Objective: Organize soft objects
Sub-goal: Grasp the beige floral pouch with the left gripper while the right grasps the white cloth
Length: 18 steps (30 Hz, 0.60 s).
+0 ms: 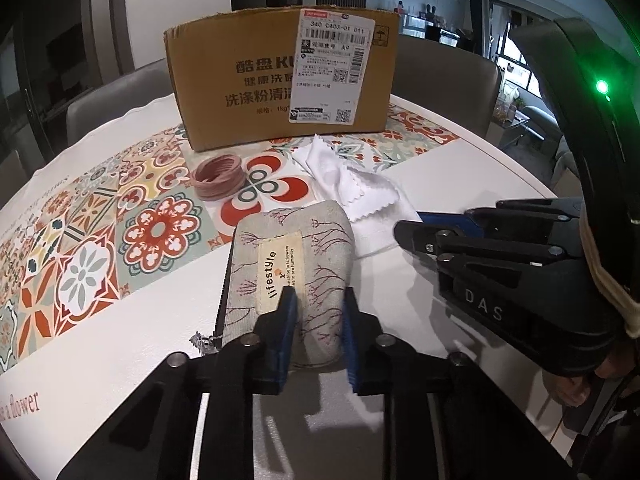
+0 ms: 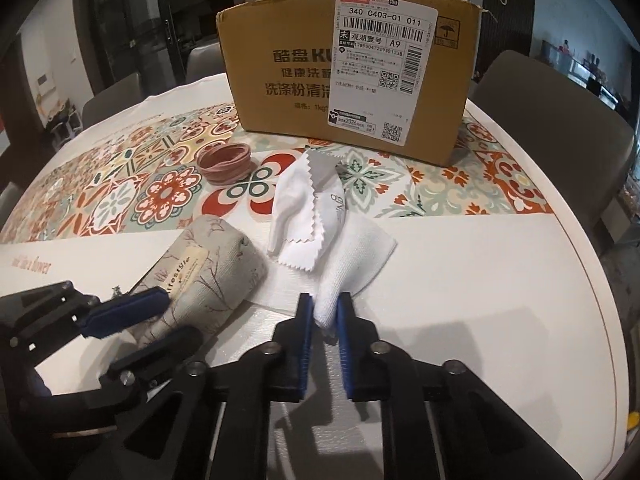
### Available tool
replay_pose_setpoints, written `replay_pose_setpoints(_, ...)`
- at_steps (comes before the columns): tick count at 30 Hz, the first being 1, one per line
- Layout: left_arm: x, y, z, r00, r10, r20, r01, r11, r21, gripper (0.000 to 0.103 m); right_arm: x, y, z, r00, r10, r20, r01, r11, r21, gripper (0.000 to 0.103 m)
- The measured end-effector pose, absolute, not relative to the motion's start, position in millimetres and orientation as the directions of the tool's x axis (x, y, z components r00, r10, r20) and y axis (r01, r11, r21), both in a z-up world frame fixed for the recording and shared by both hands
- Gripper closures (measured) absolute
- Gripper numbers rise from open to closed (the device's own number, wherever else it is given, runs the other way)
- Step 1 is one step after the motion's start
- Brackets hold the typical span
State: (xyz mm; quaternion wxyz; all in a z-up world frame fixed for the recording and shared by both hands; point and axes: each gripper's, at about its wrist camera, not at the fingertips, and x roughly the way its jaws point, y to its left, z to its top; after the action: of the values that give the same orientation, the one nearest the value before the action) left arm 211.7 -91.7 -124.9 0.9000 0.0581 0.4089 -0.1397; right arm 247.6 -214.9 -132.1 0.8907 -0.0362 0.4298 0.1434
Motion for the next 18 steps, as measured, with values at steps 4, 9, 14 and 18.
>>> replay_pose_setpoints(4, 210, -88, -120, 0.639, -0.210, -0.740, 0.292, 0.956, -0.018, 0.093, 246, -218, -131, 0.589, 0.212, -0.780, -0.249, 0.966, 0.075, 0.094)
replay_pose_setpoints(9, 206, -85, -111, 0.659, -0.218, -0.720, 0.291, 0.956, -0.024, 0.094, 237, -224, -126, 0.598, 0.209, -0.774, -0.210, 0.973, 0.100, 0.094)
replay_pose_setpoints(14, 201, -83, -99, 0.673, -0.231, -0.702, 0.292, 0.956, -0.034, 0.094, 225, -226, -112, 0.622, 0.212, -0.754, -0.190, 0.975, 0.117, 0.094)
replay_pose_setpoints(18, 196, -82, -87, 0.692, -0.232, -0.684, 0.283, 0.958, -0.038, 0.094, 217, -227, -101, 0.642, 0.209, -0.738, -0.176, 0.977, 0.124, 0.094)
